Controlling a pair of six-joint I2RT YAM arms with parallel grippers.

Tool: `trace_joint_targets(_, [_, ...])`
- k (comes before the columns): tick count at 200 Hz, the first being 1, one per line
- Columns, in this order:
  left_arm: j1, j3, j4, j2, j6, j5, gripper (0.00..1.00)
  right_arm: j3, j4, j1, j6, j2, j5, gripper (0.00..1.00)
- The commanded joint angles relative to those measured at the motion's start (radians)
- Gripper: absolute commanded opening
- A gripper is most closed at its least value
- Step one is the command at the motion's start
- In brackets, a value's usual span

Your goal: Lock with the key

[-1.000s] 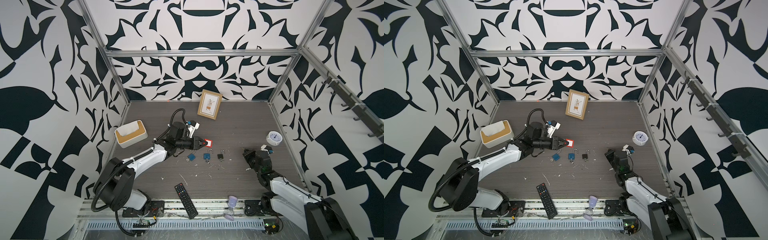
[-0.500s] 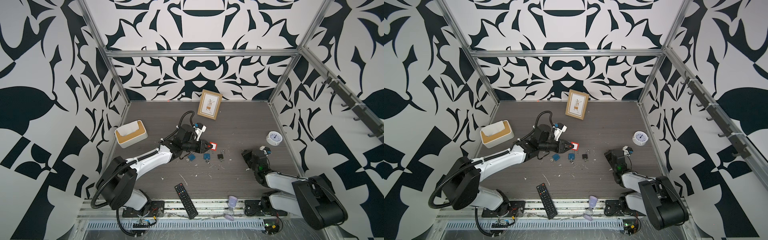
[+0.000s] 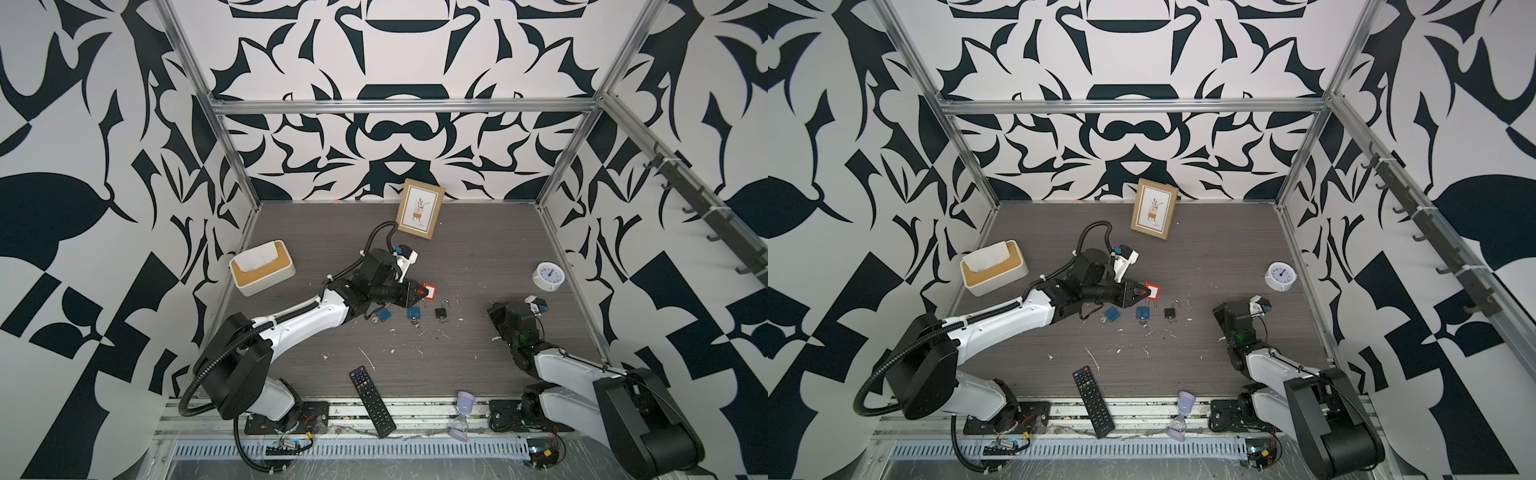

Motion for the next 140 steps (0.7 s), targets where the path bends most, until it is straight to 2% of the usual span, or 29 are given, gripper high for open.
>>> trace_joint_targets(1, [0.001,0.048,-0.029,0.028,0.024,0.056,0.00,0.006,-0.014,-0.002,-0.023,0.017,0.014,0.11])
trace_joint_targets(23, [0.002,0.051,-0.019,0.041,0.024,0.092,0.00,0.018,0.019,-0.006,-0.030,0.079,0.007,0.16])
trace_joint_targets(30, [0.001,0.052,-0.018,0.044,0.022,0.098,0.00,0.020,0.034,-0.007,-0.031,0.100,-0.035,0.17])
trace_joint_targets(73, [0.001,0.049,-0.005,0.050,0.031,0.137,0.00,0.020,0.073,-0.007,-0.013,0.165,-0.041,0.22])
trace_joint_targets(110, [0.001,0.059,-0.005,0.057,0.047,0.145,0.00,0.024,-0.002,-0.007,-0.024,0.096,-0.020,0.23])
trace_joint_targets(136, [0.001,0.105,-0.031,0.088,0.081,0.158,0.00,0.046,-0.138,-0.007,-0.055,-0.019,-0.013,0.23])
trace_joint_targets(140, [0.001,0.117,-0.037,0.098,0.088,0.166,0.00,0.053,-0.170,-0.007,-0.061,-0.042,0.021,0.23])
